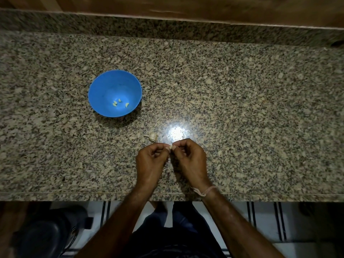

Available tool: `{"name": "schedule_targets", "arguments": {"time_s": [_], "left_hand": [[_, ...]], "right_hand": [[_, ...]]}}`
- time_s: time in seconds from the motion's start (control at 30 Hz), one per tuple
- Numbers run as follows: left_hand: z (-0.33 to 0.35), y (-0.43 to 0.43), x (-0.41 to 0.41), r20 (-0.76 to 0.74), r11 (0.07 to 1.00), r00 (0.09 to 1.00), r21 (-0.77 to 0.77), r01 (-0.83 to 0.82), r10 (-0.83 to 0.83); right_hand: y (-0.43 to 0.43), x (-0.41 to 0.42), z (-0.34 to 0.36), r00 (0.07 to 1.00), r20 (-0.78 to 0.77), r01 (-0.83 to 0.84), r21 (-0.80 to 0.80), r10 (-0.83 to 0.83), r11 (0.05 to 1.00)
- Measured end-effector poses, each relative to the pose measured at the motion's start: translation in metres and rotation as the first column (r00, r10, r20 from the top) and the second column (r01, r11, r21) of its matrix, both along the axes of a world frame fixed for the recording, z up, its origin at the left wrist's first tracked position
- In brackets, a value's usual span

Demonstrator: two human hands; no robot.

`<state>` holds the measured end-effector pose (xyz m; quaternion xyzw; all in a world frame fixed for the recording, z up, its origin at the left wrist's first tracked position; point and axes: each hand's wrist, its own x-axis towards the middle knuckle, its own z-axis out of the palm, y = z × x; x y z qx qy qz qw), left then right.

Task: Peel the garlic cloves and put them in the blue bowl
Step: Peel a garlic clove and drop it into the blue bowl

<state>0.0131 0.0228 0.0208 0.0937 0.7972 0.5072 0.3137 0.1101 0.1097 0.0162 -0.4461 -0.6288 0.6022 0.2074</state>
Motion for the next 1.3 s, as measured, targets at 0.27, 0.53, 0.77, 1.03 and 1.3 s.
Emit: {"name": "schedule_targets", "arguments": {"time_s": [0.27,0.53,0.77,1.03,1.3], "left_hand": [[-0.001,-0.006,-0.001,-0.033,0.996,0.997,0.06,0.07,-0.068],[0.0,-0.004,-0.006,0.073,0.99,0.995,0.132,0.057,-0.067],[0.0,-0.005,-0.006,0.034,0.972,0.993,0.212,0.1,-0.109],[0.006,-0.003,-0.006,-0.073,0.986,0.993,0.135,0.097,-0.088],[0.012,-0.003,-0.007,-0.145,0.986,0.981,0.087,0.144,-0.131]], "right_hand": [[0.01,-0.004,0.0,0.993,-0.069,0.042,-0.532,-0.093,0.846],[0.008,-0.001,-0.002,0.989,-0.144,-0.036,-0.41,-0.026,0.912],[0.007,-0.005,-0.002,0.988,-0.145,-0.018,-0.427,-0.05,0.904],[0.005,-0.001,-0.003,0.975,-0.214,-0.045,-0.429,-0.053,0.902],[0.008,0.0,-0.009,0.975,-0.221,-0.04,-0.349,-0.041,0.936]]}}
